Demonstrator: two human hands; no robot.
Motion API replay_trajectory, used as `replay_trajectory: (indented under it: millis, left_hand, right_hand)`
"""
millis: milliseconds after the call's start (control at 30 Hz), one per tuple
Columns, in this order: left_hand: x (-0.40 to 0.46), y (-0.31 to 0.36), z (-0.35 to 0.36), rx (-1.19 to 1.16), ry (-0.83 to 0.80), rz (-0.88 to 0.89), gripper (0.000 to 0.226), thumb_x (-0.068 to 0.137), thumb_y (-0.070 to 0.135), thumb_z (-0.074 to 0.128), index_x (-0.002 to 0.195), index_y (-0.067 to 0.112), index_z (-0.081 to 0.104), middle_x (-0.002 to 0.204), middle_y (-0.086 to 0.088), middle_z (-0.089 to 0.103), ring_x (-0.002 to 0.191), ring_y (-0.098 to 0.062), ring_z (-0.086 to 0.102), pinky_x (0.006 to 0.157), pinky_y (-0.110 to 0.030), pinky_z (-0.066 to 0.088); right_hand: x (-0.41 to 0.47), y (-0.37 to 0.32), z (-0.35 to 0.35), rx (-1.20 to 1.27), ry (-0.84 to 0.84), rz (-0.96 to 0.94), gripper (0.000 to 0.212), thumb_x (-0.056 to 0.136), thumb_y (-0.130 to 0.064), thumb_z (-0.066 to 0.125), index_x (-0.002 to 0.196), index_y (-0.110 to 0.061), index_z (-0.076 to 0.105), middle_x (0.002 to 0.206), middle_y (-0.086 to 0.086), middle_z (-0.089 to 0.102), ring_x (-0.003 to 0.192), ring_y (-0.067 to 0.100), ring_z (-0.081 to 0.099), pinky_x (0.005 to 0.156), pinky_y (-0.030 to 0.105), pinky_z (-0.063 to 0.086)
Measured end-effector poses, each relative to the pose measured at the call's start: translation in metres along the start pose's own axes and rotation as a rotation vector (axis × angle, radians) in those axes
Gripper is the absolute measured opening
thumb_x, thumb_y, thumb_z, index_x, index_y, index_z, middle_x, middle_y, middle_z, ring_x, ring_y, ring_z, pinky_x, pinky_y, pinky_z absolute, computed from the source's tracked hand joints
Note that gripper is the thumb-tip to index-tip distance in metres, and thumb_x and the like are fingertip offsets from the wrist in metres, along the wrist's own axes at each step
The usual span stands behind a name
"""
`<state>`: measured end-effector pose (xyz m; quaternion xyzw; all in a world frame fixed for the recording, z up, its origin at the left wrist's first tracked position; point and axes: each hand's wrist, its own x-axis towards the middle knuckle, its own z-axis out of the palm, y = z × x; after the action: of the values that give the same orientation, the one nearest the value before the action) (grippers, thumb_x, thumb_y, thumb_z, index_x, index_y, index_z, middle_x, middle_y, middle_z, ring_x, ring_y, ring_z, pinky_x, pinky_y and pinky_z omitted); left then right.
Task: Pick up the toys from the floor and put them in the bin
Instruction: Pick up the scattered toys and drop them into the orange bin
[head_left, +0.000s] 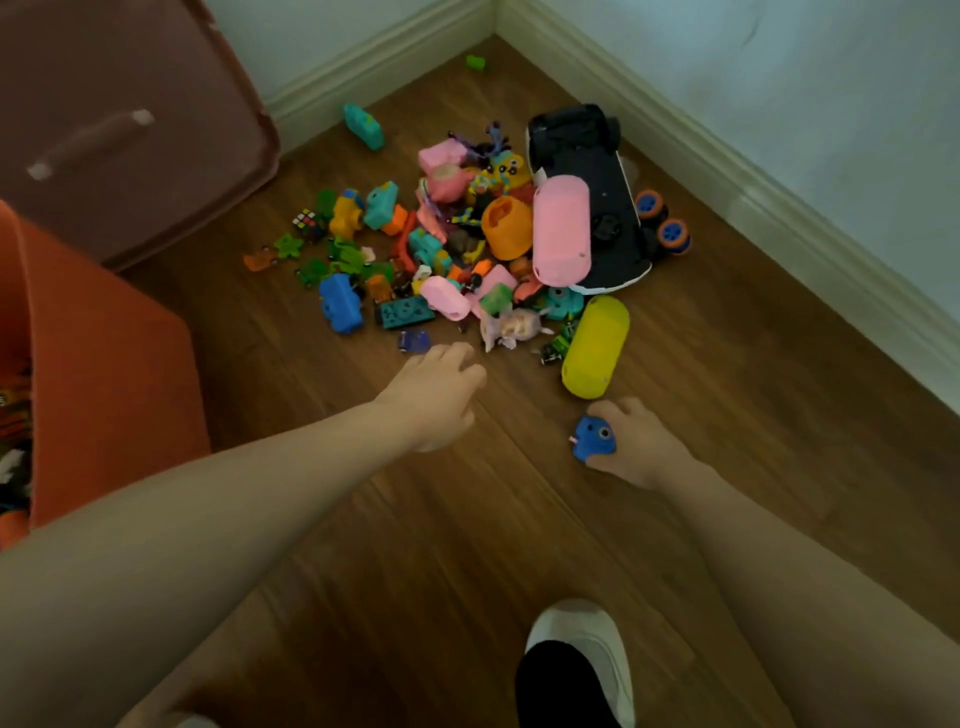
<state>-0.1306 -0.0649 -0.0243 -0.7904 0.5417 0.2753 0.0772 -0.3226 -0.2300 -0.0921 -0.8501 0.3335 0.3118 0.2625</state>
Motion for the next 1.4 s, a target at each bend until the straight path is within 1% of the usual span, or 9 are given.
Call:
replay_trajectory:
  millis: [233, 467, 700, 800, 900, 1067, 1200, 1300, 1400]
  left_hand:
    - [0.058, 0.022, 0.007, 0.023, -0.053, -0.046, 0.068, 0.090, 0.022, 0.048, 0.148, 0.022, 0.014, 0.157, -0.009, 0.004, 0.138, -0.032, 0.020, 0.106, -0.044, 0.032]
    - [0.102, 0.025, 0.013, 0.022, -0.032, -0.168, 0.073, 0.089, 0.016, 0.050, 0.150, 0.020, 0.008, 0.157, -0.012, 0.000, 0.144, -0.032, 0.005, 0.114, -0.044, 0.015]
    - [0.113, 0.031, 0.039, 0.060, 0.115, -0.242, 0.059, 0.094, 0.017, 0.044, 0.146, 0.013, 0.016, 0.138, -0.015, 0.036, 0.126, -0.034, 0.038, 0.098, -0.042, 0.034]
    - [0.107, 0.037, 0.047, -0.050, 0.029, -0.309, 0.078, 0.090, 0.028, 0.055, 0.148, 0.012, 0.005, 0.140, -0.012, 0.033, 0.123, -0.033, 0.043, 0.094, -0.042, 0.039]
    - [0.102, 0.040, 0.051, -0.088, -0.004, -0.292, 0.078, 0.092, 0.030, 0.052, 0.148, 0.010, 0.002, 0.143, -0.013, 0.031, 0.119, -0.034, 0.048, 0.089, -0.043, 0.043]
    - [0.079, 0.038, 0.052, -0.338, -0.207, -0.256, 0.082, 0.092, 0.027, 0.049, 0.148, 0.012, -0.009, 0.125, -0.016, 0.054, 0.101, -0.029, 0.058, 0.078, -0.035, 0.045]
    - [0.062, 0.033, 0.018, -0.883, -0.204, -0.331, 0.047, 0.094, 0.037, 0.047, 0.133, 0.013, 0.035, 0.105, -0.014, 0.060, 0.083, -0.025, 0.060, 0.067, -0.030, 0.046]
    - [0.044, 0.015, -0.011, -1.314, -0.160, -0.380, 0.021, 0.094, 0.022, 0.041, 0.111, 0.014, 0.049, 0.077, -0.008, 0.057, 0.063, -0.018, 0.054, 0.062, -0.026, 0.044]
    - [0.009, -0.017, -0.041, -1.512, -0.034, -0.303, 0.022, 0.089, 0.010, 0.034, 0.090, 0.012, 0.056, 0.069, -0.009, 0.052, 0.059, -0.018, 0.050, 0.058, -0.025, 0.042]
  right_hand:
    - [0.021, 0.010, -0.002, 0.029, 0.012, -0.059, 0.066, 0.078, -0.034, 0.072, 0.131, -0.023, 0.036, 0.125, 0.008, 0.042, 0.108, 0.027, 0.050, 0.082, 0.037, 0.046]
    - [0.036, 0.014, -0.031, 0.797, 0.165, 0.068, 0.055, 0.077, -0.036, 0.074, 0.119, -0.018, 0.044, 0.105, 0.002, 0.053, 0.081, 0.016, 0.054, 0.065, 0.028, 0.046]
    - [0.035, 0.003, -0.051, 1.076, 0.129, 0.088, 0.046, 0.081, -0.038, 0.068, 0.117, -0.022, 0.044, 0.097, 0.005, 0.053, 0.066, 0.011, 0.051, 0.057, 0.023, 0.047]
    - [0.034, -0.004, -0.055, 1.091, 0.115, 0.068, 0.042, 0.082, -0.038, 0.068, 0.115, -0.023, 0.045, 0.094, 0.003, 0.054, 0.065, 0.012, 0.051, 0.060, 0.025, 0.050]
    - [0.032, -0.011, -0.056, 1.104, 0.126, 0.066, 0.040, 0.083, -0.037, 0.067, 0.114, -0.022, 0.046, 0.092, 0.002, 0.054, 0.064, 0.012, 0.051, 0.060, 0.025, 0.050]
    - [0.019, -0.031, -0.053, 1.059, 0.104, 0.063, 0.036, 0.084, -0.036, 0.066, 0.110, -0.024, 0.045, 0.090, -0.003, 0.052, 0.068, 0.012, 0.052, 0.061, 0.023, 0.049]
    - [0.009, -0.051, -0.055, 0.953, 0.111, -0.004, 0.038, 0.084, -0.032, 0.068, 0.112, -0.018, 0.046, 0.085, -0.002, 0.051, 0.063, 0.009, 0.047, 0.043, 0.013, 0.040]
    - [0.000, -0.078, -0.068, 0.995, 0.113, 0.011, 0.038, 0.085, -0.040, 0.063, 0.113, -0.018, 0.048, 0.085, 0.001, 0.052, 0.058, 0.011, 0.044, 0.044, 0.019, 0.036]
    - [-0.012, -0.120, -0.086, 1.175, 0.102, 0.022, 0.029, 0.087, -0.046, 0.058, 0.102, -0.021, 0.052, 0.082, 0.002, 0.053, 0.055, 0.012, 0.044, 0.049, 0.023, 0.033]
